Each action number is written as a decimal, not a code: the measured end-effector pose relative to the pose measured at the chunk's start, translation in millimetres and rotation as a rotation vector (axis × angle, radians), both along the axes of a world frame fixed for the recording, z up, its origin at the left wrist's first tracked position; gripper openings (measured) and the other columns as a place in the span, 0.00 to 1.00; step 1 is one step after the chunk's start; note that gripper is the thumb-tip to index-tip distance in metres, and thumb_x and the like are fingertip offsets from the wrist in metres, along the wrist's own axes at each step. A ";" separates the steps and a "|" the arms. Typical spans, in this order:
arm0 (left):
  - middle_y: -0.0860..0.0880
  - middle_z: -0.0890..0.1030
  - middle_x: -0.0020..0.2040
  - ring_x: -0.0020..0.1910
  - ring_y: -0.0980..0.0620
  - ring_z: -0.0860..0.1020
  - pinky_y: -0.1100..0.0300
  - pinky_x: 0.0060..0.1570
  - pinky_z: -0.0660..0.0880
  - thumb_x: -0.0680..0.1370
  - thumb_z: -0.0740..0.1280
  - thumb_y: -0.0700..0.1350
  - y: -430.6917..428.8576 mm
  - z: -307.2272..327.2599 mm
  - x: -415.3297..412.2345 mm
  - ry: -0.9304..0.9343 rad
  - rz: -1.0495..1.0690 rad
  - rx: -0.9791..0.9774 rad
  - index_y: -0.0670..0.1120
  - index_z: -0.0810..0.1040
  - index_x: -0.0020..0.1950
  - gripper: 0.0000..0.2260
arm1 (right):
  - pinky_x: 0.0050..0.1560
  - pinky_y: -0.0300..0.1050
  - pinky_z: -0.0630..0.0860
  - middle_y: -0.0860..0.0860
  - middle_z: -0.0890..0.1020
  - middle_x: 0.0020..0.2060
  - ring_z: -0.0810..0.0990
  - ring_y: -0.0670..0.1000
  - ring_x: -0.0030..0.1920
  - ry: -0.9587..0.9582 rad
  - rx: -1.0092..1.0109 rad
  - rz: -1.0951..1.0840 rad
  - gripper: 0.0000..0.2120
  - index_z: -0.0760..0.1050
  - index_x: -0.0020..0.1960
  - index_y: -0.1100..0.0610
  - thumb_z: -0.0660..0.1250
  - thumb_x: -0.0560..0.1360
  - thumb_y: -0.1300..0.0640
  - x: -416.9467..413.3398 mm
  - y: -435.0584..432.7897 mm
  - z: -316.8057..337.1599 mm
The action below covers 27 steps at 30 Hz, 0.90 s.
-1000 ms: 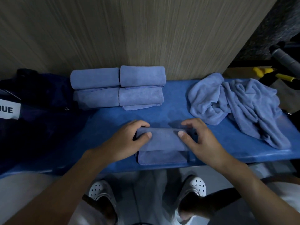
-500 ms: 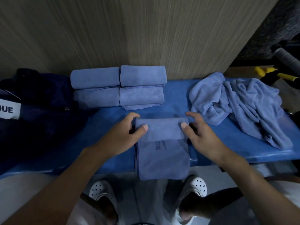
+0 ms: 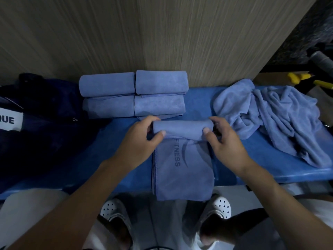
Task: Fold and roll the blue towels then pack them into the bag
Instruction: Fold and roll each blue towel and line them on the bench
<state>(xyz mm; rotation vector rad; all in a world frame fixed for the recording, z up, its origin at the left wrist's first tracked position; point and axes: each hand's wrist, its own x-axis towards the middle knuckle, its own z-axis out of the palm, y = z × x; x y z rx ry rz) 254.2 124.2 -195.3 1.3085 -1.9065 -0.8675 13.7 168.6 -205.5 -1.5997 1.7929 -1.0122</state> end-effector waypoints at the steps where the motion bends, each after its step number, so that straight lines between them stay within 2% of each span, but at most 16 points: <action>1: 0.52 0.80 0.40 0.41 0.59 0.78 0.63 0.42 0.74 0.77 0.69 0.47 -2.2 -0.7 -2.6 0.035 0.031 0.018 0.44 0.77 0.50 0.07 | 0.42 0.26 0.71 0.40 0.76 0.44 0.75 0.33 0.44 -0.034 -0.001 -0.019 0.20 0.67 0.69 0.53 0.63 0.79 0.50 1.3 -1.7 1.1; 3: 0.45 0.78 0.38 0.38 0.49 0.77 0.50 0.42 0.75 0.76 0.67 0.54 -7.7 -4.3 -6.4 0.078 0.073 0.058 0.41 0.74 0.45 0.15 | 0.43 0.27 0.72 0.40 0.77 0.45 0.76 0.32 0.45 -0.132 0.036 0.004 0.20 0.66 0.68 0.51 0.65 0.78 0.51 3.9 -3.9 3.6; 4: 0.45 0.75 0.34 0.34 0.48 0.74 0.49 0.37 0.73 0.77 0.66 0.53 -9.9 -5.2 -8.7 0.094 0.095 0.074 0.39 0.71 0.42 0.17 | 0.44 0.28 0.73 0.41 0.78 0.46 0.77 0.33 0.46 -0.179 0.059 0.038 0.22 0.65 0.68 0.49 0.68 0.76 0.52 4.6 -4.6 3.9; 5: 0.47 0.69 0.31 0.30 0.51 0.68 0.52 0.33 0.68 0.78 0.67 0.51 -11.8 -5.5 -11.3 0.114 0.116 0.090 0.40 0.66 0.39 0.18 | 0.45 0.29 0.74 0.42 0.79 0.48 0.78 0.34 0.48 -0.210 0.075 0.071 0.25 0.64 0.68 0.49 0.70 0.75 0.55 4.5 -5.1 3.3; 7: 0.54 0.62 0.28 0.27 0.57 0.61 0.60 0.31 0.62 0.79 0.66 0.48 -15.6 -7.4 -15.2 0.120 0.164 0.123 0.45 0.61 0.35 0.18 | 0.47 0.30 0.75 0.45 0.79 0.49 0.78 0.36 0.49 -0.205 0.085 0.098 0.29 0.62 0.69 0.50 0.72 0.74 0.60 2.7 -6.2 -0.5; 9: 0.56 0.65 0.28 0.26 0.58 0.64 0.64 0.30 0.62 0.79 0.67 0.48 -15.5 -9.6 -17.2 0.080 0.187 0.125 0.48 0.64 0.37 0.16 | 0.50 0.33 0.75 0.46 0.79 0.48 0.78 0.39 0.49 -0.147 0.077 0.050 0.30 0.62 0.71 0.51 0.72 0.74 0.60 1.7 -8.7 -4.2; 10: 0.58 0.70 0.32 0.30 0.60 0.69 0.68 0.32 0.64 0.78 0.68 0.49 -15.0 -11.1 -17.0 0.057 0.189 0.125 0.49 0.68 0.41 0.11 | 0.51 0.34 0.75 0.46 0.78 0.48 0.78 0.40 0.49 -0.129 0.068 0.017 0.30 0.62 0.70 0.52 0.72 0.73 0.59 1.2 -10.5 -5.8; 11: 0.58 0.73 0.40 0.36 0.61 0.72 0.71 0.36 0.67 0.77 0.69 0.49 -13.4 -11.7 -16.0 0.030 0.183 0.132 0.50 0.71 0.49 0.08 | 0.52 0.36 0.75 0.46 0.77 0.49 0.77 0.40 0.49 -0.112 0.060 -0.008 0.29 0.64 0.69 0.53 0.73 0.73 0.58 1.2 -12.2 -7.3; 12: 0.54 0.74 0.49 0.44 0.60 0.74 0.72 0.43 0.69 0.75 0.72 0.49 -12.3 -12.7 -13.9 -0.011 0.169 0.124 0.50 0.71 0.59 0.16 | 0.53 0.39 0.75 0.46 0.76 0.49 0.76 0.42 0.49 -0.072 0.046 -0.018 0.29 0.65 0.68 0.53 0.74 0.72 0.58 1.4 -13.6 -8.4; 13: 0.51 0.72 0.56 0.51 0.56 0.74 0.68 0.50 0.71 0.73 0.74 0.49 -11.3 -13.8 -11.5 -0.065 0.126 0.100 0.50 0.68 0.65 0.23 | 0.53 0.43 0.75 0.47 0.74 0.50 0.75 0.43 0.49 -0.006 0.020 -0.007 0.28 0.66 0.67 0.52 0.74 0.71 0.58 1.2 -14.6 -10.1; 15: 0.51 0.67 0.61 0.60 0.52 0.70 0.59 0.59 0.70 0.71 0.76 0.46 -9.0 -14.5 -7.4 -0.203 0.037 -0.005 0.50 0.67 0.68 0.28 | 0.53 0.53 0.75 0.46 0.73 0.48 0.74 0.46 0.47 0.138 -0.040 0.043 0.27 0.67 0.66 0.48 0.73 0.71 0.60 1.2 -15.4 -14.0; 18: 0.50 0.68 0.60 0.60 0.50 0.69 0.56 0.61 0.69 0.73 0.75 0.43 -7.8 -14.6 -4.2 -0.325 -0.024 -0.130 0.45 0.75 0.64 0.21 | 0.51 0.60 0.75 0.45 0.72 0.45 0.75 0.50 0.46 0.279 -0.094 0.065 0.26 0.69 0.66 0.47 0.70 0.71 0.62 2.6 -17.1 -17.6; 23: 0.48 0.73 0.55 0.56 0.49 0.72 0.62 0.58 0.68 0.75 0.72 0.37 -14.9 -17.9 -0.3 -0.346 -0.004 -0.206 0.39 0.79 0.62 0.15 | 0.46 0.57 0.76 0.47 0.77 0.41 0.77 0.50 0.42 0.298 -0.164 0.025 0.21 0.74 0.64 0.51 0.68 0.73 0.64 9.0 -25.0 -19.7; 27: 0.48 0.75 0.49 0.52 0.49 0.74 0.61 0.53 0.69 0.76 0.70 0.37 -19.2 -19.3 -1.6 -0.338 0.003 -0.264 0.39 0.82 0.55 0.08 | 0.48 0.56 0.77 0.52 0.82 0.47 0.80 0.51 0.45 0.284 -0.180 -0.018 0.16 0.78 0.61 0.56 0.67 0.74 0.65 11.3 -30.8 -20.8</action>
